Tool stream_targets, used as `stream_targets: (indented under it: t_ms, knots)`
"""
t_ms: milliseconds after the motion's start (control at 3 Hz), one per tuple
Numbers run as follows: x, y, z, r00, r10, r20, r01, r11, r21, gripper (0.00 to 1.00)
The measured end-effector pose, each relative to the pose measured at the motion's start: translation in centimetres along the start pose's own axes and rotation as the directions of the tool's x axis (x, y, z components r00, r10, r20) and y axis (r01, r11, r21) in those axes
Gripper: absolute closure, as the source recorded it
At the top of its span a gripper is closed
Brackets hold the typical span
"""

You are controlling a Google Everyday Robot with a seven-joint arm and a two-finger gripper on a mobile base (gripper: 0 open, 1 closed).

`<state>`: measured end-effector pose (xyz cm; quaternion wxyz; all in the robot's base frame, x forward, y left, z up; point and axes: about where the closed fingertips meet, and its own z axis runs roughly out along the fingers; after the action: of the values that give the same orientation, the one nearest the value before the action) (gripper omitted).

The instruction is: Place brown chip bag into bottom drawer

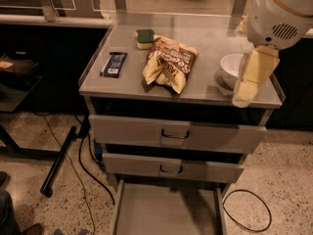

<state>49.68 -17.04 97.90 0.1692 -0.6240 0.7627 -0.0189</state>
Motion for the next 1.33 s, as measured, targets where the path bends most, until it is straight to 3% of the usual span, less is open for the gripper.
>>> stream_targets:
  t_ms: [333,667,1000,1333]
  knots:
    - [-1.9,-2.2,1.2,0.999,0.037,0.034,-0.038,0.9986,0.036,0.0]
    - [-4.4,-6.0,3.1,0.996,0.068,0.059,-0.071,0.9966,0.041,0.0]
    - [-6.4,-9.2,5.3,0.993,0.092,0.069,-0.094,0.9954,0.021,0.0]
    - [-7.9,-10.8,7.7,0.992,0.103,0.076,-0.101,0.9944,-0.033,0.0]
